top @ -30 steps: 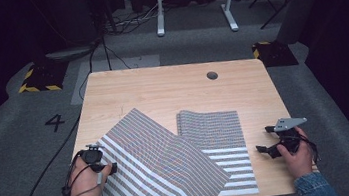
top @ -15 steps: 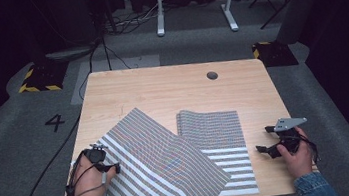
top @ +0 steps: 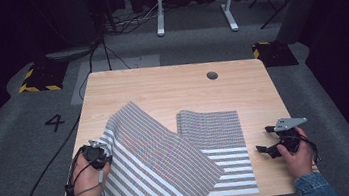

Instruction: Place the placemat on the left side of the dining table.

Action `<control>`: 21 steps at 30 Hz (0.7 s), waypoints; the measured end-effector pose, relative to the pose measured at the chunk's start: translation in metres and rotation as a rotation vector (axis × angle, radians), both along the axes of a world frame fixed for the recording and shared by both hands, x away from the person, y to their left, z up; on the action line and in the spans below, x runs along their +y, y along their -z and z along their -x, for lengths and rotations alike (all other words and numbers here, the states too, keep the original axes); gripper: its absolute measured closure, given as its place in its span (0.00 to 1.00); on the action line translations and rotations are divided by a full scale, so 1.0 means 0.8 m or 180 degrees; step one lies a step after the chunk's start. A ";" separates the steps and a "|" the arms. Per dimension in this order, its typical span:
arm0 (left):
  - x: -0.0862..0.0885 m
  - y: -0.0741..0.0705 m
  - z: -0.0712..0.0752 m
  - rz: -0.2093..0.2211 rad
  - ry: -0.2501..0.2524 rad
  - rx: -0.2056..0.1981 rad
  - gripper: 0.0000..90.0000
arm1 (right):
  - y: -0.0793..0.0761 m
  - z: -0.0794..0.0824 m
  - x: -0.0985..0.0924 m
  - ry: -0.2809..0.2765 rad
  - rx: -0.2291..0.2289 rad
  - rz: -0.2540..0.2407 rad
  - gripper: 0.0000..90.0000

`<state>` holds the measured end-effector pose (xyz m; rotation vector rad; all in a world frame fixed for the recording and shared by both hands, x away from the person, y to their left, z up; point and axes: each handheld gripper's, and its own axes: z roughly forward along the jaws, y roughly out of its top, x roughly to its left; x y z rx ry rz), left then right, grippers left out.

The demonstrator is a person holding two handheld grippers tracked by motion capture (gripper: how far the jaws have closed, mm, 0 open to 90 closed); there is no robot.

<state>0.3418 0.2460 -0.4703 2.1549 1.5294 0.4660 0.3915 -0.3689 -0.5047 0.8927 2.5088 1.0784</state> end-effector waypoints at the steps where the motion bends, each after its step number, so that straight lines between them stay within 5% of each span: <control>1: -0.003 -0.005 0.000 -0.0064 0.0064 -0.0050 0.93 | 0.000 0.000 0.000 0.0000 0.0000 0.0001 0.06; 11: -0.022 -0.070 0.007 -0.0197 0.0470 -0.0778 0.95 | 0.000 0.000 0.000 0.0001 0.0000 -0.0001 0.06; 18: -0.009 -0.093 -0.017 -0.0266 0.0568 -0.0908 0.95 | 0.000 0.000 0.000 0.0002 -0.0001 0.0001 0.06; 21: -0.002 -0.109 -0.047 -0.0306 0.0606 -0.0935 0.95 | 0.000 0.000 0.000 0.0002 -0.0001 0.0001 0.06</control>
